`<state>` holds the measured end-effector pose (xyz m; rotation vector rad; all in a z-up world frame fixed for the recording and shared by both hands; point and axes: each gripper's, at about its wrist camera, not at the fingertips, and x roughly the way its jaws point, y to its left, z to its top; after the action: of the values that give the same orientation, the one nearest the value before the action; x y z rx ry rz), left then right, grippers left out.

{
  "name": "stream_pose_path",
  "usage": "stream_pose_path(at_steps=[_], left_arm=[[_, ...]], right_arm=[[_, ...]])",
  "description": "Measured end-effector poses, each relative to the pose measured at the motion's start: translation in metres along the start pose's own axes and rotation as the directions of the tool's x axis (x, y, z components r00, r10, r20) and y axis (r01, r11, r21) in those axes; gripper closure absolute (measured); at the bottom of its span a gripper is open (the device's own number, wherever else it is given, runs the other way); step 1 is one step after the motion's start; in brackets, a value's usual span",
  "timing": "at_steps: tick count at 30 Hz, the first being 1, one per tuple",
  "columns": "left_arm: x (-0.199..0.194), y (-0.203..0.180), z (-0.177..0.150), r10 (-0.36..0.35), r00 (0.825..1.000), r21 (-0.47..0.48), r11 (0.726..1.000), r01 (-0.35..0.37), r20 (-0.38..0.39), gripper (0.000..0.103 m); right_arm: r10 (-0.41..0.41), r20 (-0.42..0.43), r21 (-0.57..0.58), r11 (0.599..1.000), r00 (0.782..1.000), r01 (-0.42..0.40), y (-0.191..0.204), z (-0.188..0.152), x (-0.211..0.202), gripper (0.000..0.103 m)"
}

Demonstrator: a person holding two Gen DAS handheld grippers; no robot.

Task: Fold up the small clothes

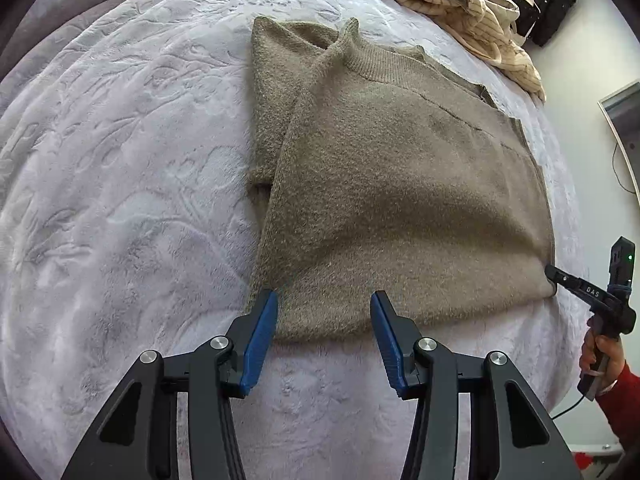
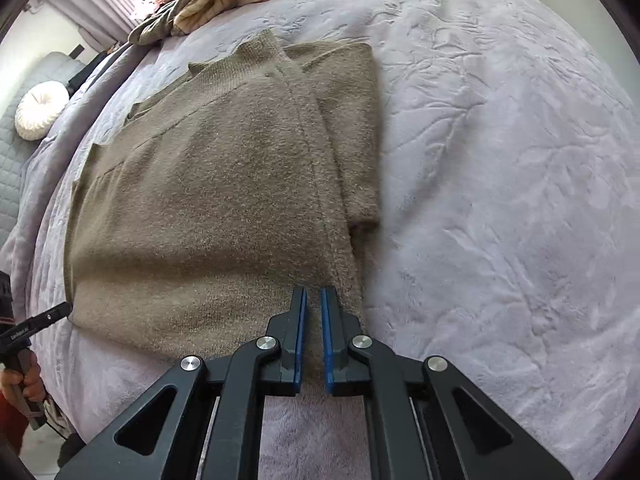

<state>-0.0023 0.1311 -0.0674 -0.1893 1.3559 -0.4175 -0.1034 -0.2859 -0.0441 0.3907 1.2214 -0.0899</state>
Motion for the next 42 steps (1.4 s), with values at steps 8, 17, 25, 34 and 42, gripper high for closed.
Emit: stream_pose_path(at_steps=[8,17,25,34,42], left_arm=[[-0.012,0.040,-0.016,-0.014,0.999,-0.220,0.975,0.007,-0.030,0.051],[0.015,0.048,-0.010,-0.263,0.963,-0.459,0.851,0.256,0.050,0.051],[-0.005,0.027,-0.006,-0.175,0.979,-0.391,0.898,0.204,0.108,0.094],[0.013,0.052,-0.033,-0.157,0.981,-0.444,0.875,0.190,0.111,0.093],[-0.017,0.039,-0.034,0.071,0.995,-0.298,0.953,-0.047,0.072,0.093]], right_arm=[[0.064,0.013,0.130,0.989,0.998,-0.065,-0.005,-0.016,-0.018,0.092],[0.346,0.141,0.587,0.725,0.928,-0.360,-0.055,-0.060,-0.011,0.061],[0.360,0.149,0.575,0.726,0.921,-0.377,-0.047,-0.044,-0.008,0.093],[0.251,0.026,0.428,0.872,0.968,-0.238,-0.046,-0.040,0.025,0.093],[0.240,-0.048,0.319,0.924,0.970,-0.213,-0.001,-0.041,-0.010,0.086]])
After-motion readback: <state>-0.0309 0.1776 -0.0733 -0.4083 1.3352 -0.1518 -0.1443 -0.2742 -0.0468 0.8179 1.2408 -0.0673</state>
